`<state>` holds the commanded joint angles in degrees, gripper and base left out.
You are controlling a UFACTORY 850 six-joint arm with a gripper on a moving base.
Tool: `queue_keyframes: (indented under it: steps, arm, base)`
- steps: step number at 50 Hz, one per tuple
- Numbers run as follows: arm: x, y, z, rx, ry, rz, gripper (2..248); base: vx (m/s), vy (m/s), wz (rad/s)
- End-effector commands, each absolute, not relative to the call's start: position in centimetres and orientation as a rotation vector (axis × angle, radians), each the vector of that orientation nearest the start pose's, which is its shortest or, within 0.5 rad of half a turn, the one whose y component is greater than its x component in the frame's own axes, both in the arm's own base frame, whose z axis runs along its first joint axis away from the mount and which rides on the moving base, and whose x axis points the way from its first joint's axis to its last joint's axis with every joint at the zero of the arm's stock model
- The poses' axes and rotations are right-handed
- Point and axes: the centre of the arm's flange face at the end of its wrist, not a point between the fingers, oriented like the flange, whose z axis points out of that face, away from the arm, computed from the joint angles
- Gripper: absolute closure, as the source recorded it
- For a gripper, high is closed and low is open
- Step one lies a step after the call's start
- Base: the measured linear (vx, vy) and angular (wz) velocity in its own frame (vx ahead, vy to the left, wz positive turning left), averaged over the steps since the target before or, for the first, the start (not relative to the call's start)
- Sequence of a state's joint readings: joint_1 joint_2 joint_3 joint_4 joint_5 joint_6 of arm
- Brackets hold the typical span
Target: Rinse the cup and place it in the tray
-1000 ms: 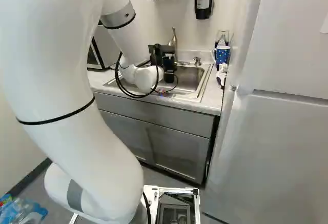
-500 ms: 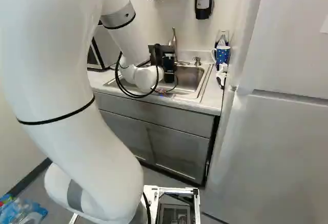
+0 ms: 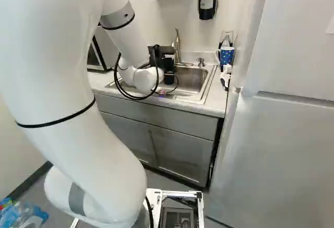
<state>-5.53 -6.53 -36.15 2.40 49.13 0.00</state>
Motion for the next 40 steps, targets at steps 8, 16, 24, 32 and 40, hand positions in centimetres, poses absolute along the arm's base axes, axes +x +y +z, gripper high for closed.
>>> queue_keyframes:
  steps: [8, 16, 24, 32, 40]
  arm:
    - [47.0, -3.7, 43.8, -2.466, 0.155, -2.025, 127]
    - [47.0, -2.5, 43.8, -2.455, 0.124, -2.015, 127]
    - [46.9, -1.4, 44.0, -2.439, 0.093, -2.012, 127]
    - [46.9, -0.2, 44.8, -2.412, 0.063, -2.021, 127]
    - [47.1, 1.0, 45.6, -2.382, 0.033, -2.032, 127]
  base:
    - [0.0, 0.0, 0.0]
    - [0.0, 0.0, 0.0]
    - [0.0, 0.0, 0.0]
    - [0.0, 0.0, 0.0]
    - [0.0, 0.0, 0.0]
